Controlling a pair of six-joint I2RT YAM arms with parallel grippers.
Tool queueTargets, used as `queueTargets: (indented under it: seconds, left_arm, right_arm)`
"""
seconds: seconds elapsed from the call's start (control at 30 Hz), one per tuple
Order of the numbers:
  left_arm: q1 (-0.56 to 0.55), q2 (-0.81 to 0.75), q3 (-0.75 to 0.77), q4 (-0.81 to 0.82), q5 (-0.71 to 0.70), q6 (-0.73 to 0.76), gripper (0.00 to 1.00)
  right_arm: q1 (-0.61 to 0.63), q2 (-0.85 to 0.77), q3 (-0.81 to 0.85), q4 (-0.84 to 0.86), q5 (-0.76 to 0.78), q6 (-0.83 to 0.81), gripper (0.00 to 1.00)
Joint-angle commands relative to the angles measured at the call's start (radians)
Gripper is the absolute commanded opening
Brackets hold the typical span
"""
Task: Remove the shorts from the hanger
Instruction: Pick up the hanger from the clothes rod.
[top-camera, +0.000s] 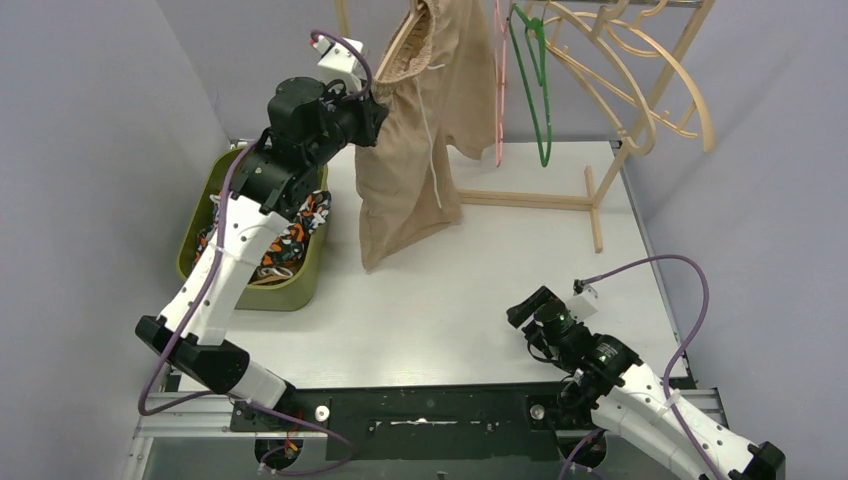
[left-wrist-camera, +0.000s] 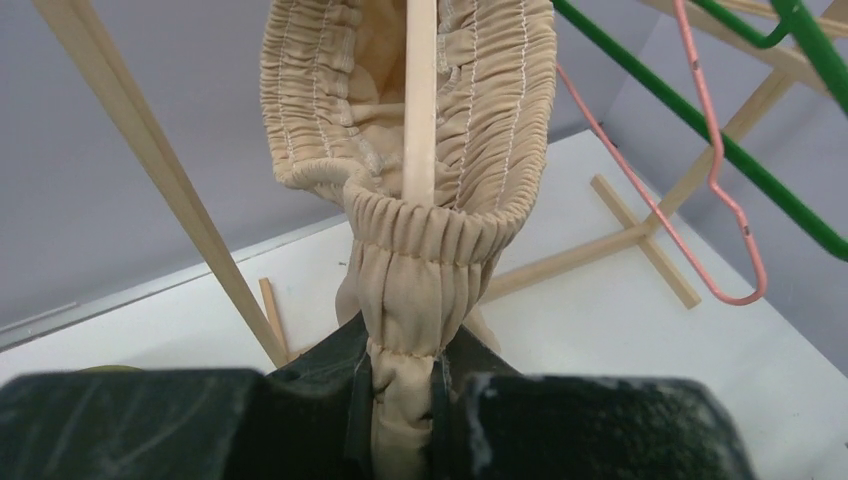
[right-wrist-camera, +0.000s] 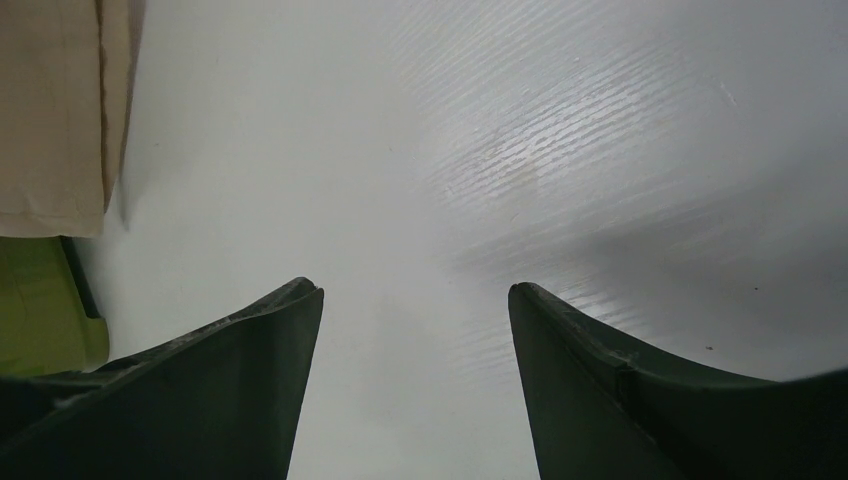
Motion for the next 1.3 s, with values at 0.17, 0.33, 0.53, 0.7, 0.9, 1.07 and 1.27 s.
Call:
queueTargets:
  seconds: [0.17, 0.33, 0.53, 0.7, 0.9, 1.07, 1.27]
  left_arm:
    - [-0.005, -0.098, -0.001, 0.194, -0.023, -0.025, 0.00]
    - [-0.005, -0.207, -0.194, 0.134, -0.018, -0.104, 0.00]
    - [-0.014, -0.390, -0.534, 0.177, 0.013, -0.208, 0.00]
    - [-0.061, -0.511, -0.722, 0.209, 0.003, -0.300, 0.00]
    - [-0.216, -0.596, -0.879, 0.222, -0.101, -0.364, 0.00]
    - [-0.386, -0.601, -0.971, 0.201, -0.276, -0.404, 0.00]
    - [-0.614, -0.515, -0.998, 0.216, -0.488, -0.443, 0.00]
  right_arm:
    - [-0.005, 0.026, 0.008, 0.019, 0.017, 0.012, 0.70]
    - [-0.006, 0.017, 0.011, 0.026, 0.017, 0.009, 0.70]
    - [-0.004, -0.009, 0.040, 0.108, 0.003, -0.071, 0.73]
    - [-0.004, -0.013, 0.094, 0.158, -0.006, -0.122, 0.75]
    - [-0.004, -0.004, 0.130, 0.217, -0.039, -0.131, 0.76]
    - [-0.004, -0.006, 0.156, 0.303, -0.115, -0.138, 0.76]
    - [-0.004, -0.006, 0.190, 0.424, -0.204, -0.191, 0.73]
